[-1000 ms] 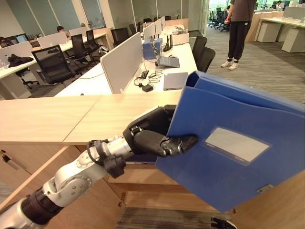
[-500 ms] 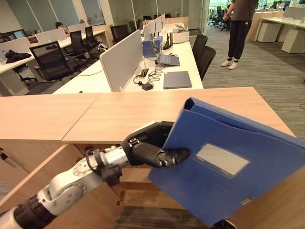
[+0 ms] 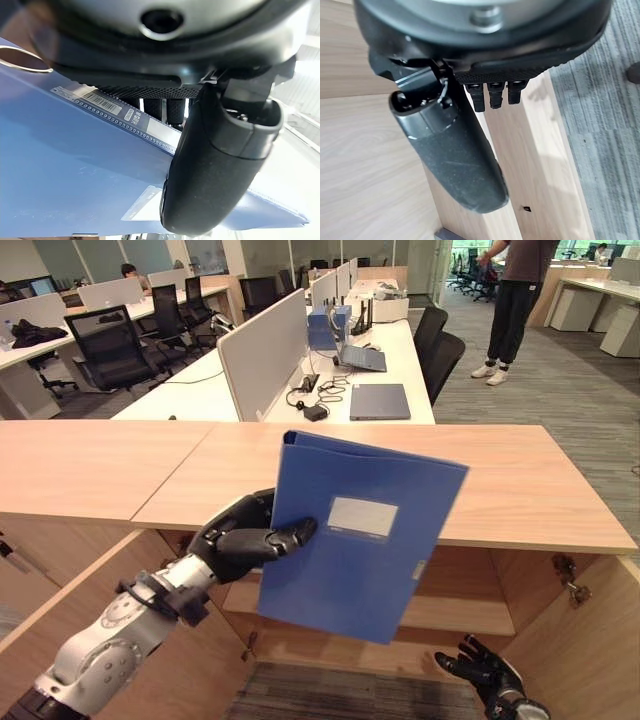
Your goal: Put the empty folder in the office cabinet
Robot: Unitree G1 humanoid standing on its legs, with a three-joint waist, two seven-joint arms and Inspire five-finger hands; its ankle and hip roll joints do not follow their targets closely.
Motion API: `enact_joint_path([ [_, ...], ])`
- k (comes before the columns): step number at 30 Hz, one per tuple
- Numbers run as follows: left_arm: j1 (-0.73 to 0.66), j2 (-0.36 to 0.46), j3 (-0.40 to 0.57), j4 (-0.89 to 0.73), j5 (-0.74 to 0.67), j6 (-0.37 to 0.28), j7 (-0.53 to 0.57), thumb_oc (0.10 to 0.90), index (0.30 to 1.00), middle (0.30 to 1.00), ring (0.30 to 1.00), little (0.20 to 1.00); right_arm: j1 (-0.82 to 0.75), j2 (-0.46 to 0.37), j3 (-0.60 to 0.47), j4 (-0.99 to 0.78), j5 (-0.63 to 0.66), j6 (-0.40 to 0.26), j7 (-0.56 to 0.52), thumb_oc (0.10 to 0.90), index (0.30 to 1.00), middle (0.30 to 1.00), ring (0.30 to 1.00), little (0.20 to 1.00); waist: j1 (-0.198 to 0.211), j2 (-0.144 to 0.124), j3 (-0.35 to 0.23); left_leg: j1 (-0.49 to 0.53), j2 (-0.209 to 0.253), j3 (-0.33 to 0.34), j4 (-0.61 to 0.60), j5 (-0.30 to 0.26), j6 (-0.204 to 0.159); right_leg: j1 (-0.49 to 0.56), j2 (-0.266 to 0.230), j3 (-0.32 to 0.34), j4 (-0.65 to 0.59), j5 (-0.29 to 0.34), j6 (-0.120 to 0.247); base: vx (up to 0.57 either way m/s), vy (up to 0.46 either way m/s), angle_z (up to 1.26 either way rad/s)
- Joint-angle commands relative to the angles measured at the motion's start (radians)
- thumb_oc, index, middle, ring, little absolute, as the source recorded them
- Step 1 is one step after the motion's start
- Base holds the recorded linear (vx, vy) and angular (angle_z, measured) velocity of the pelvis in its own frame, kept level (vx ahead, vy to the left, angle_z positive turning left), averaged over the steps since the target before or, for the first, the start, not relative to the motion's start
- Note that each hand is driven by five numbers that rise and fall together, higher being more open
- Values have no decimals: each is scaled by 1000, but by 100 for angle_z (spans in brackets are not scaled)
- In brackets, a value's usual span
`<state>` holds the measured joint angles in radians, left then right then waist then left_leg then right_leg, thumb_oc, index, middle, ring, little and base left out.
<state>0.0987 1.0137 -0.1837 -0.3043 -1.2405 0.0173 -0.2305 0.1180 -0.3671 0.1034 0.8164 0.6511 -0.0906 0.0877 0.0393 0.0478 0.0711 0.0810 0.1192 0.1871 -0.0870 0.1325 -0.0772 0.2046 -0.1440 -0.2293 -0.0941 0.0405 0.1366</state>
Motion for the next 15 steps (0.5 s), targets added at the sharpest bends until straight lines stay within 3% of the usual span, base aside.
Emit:
enact_joint_path([
  [1, -111, -20, 132, -59, -7, -118, -35, 400, 300, 300, 300, 300, -95, -56, -25, -110, 48, -62, 15, 800, 900, 900, 900, 900, 4, -20, 12, 109, -29, 0, 0, -125, -20, -8, 20, 3, 44, -79, 13, 0, 0, 0],
  [8, -71, -32, 164, -40, 12, -113, -55, 400, 300, 300, 300, 300, -86, -99, -9, -272, 152, -43, 112, 800, 900, 900, 900, 900, 2, -26, 11, 105, -28, 0, 0, -122, -20, -13, 21, 7, 43, -77, 14, 0, 0, 0],
  [12, -63, -31, 159, -33, 26, -102, -82, 400, 300, 300, 300, 300, -67, -167, 11, -388, 227, -15, 194, 800, 900, 900, 900, 900, -1, -31, 12, 104, -28, -1, 0, -121, -21, -15, 21, 7, 47, -79, 13, 0, 0, 0],
  [15, -50, -42, 164, -26, 36, -95, -113, 400, 300, 300, 300, 300, -49, -222, 20, -541, 365, 21, 302, 800, 900, 900, 900, 900, -5, -33, 12, 103, -27, -4, 0, -121, -20, -18, 20, 9, 47, -79, 15, 0, 0, 0],
])
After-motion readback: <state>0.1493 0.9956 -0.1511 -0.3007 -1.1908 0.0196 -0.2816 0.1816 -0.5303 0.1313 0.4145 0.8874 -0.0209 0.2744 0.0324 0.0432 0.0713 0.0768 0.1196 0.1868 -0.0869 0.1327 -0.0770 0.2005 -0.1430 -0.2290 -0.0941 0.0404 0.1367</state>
